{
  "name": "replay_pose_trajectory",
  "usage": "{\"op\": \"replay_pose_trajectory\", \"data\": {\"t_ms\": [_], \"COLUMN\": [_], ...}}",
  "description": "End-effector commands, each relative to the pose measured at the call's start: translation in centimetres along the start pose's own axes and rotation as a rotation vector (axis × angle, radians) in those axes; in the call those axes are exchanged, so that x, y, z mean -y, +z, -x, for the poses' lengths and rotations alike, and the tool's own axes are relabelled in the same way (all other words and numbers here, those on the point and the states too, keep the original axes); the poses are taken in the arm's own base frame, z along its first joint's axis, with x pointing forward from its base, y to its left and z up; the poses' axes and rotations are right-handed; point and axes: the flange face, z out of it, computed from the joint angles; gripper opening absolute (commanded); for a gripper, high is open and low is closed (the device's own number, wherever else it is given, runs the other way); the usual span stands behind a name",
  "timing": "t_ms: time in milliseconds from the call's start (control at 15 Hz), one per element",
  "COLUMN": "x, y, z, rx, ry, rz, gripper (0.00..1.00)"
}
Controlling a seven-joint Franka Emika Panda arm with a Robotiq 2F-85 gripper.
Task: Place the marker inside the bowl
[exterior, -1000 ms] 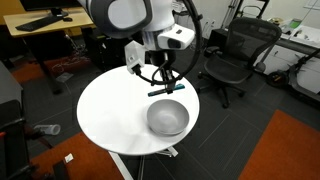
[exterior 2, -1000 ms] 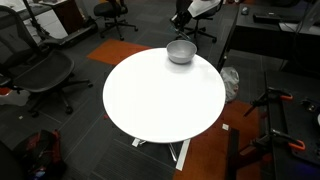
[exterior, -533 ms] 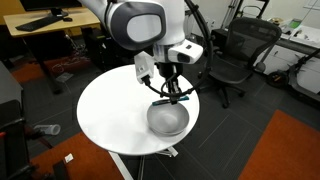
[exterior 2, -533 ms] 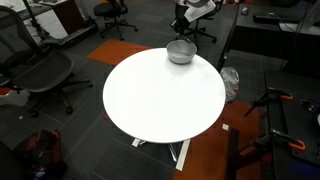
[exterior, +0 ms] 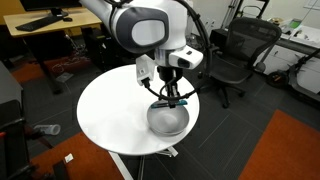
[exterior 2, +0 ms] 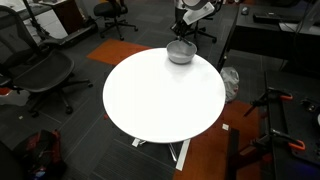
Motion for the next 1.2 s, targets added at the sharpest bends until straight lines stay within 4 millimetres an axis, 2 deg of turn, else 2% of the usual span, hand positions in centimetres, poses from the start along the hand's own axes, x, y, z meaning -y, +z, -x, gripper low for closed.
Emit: {"op": "replay_pose_trajectory", "data": {"t_ms": [0,400,600,667,733,800,1000,1133], "x": [-0.1,0.2,0.5,0.6,0.6,0.7,0.5,0.2], "y": [0.8,4.6,5.8,5.9,5.9,5.8,4.5,2.8], "z": [-0.3,0.3,0.3,0.2,0.2,0.1,0.0,0.2], "rx": [0.025,0.061,0.066,0.06,0.057,0.05,0.027,0.009], "ry": [0.029,0.022,0.02,0.021,0.022,0.02,0.016,0.011], "rz": [0.016,0.02,0.023,0.021,0.021,0.023,0.023,0.02], "gripper": [0.05,0.05,0.05,0.09,0.44,0.45,0.67,0.8]}}
